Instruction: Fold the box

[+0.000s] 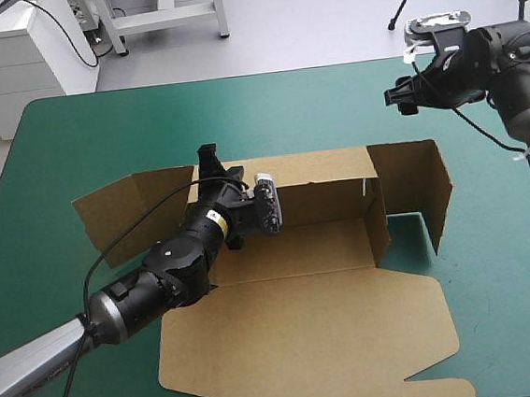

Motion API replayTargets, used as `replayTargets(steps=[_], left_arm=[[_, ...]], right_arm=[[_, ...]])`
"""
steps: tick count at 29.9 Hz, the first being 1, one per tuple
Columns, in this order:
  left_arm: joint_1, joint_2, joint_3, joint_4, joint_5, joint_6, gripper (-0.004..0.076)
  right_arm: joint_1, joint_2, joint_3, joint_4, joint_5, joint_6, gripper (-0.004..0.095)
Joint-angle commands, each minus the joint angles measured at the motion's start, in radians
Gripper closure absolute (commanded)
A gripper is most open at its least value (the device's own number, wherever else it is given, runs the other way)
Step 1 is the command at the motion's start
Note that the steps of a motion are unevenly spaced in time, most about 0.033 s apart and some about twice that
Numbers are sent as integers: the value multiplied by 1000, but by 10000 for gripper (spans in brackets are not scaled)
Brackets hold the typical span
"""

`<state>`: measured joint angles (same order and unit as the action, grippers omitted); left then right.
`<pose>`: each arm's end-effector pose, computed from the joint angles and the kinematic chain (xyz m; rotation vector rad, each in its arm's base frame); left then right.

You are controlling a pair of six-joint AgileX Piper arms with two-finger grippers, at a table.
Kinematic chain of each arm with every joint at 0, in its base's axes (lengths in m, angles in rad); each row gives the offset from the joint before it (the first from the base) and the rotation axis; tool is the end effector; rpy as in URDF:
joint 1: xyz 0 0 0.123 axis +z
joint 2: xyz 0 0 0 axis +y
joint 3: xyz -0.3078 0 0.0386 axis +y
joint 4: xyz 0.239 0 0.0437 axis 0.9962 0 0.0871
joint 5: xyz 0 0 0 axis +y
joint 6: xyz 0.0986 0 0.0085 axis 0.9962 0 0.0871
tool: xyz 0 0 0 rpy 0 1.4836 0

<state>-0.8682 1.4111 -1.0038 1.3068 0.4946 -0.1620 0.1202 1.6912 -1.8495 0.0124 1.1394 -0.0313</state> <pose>0.2316 -0.2032 0.3394 1.5141 1.3570 0.6352 0.3635 0.0450 0.4276 -0.1851 2.4584 0.0547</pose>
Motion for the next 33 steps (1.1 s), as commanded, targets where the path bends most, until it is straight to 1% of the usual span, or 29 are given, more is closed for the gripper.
replayTargets(steps=[1, 7, 12, 20, 29, 33], left_arm=[[-5, -31, -20, 24, 16, -23, 734], [-5, -31, -20, 55, 13, -36, 734], [-5, -31, -20, 69, 13, -60, 734], [-5, -31, -20, 73, 20, -77, 734], [-5, -31, -20, 75, 23, -81, 734], [-5, -31, -20, 75, 23, -81, 734]], right_arm=[[-28, -29, -27, 50, -17, -28, 178], [-28, -1, 26, 100, -1, -56, 178], [-28, 9, 42, 127, 61, -90, 179], [-28, 3, 91, 169, 104, -118, 184], [-28, -60, 162, 179, 105, -161, 183], [-28, -102, 251, 179, 83, -175, 183]])
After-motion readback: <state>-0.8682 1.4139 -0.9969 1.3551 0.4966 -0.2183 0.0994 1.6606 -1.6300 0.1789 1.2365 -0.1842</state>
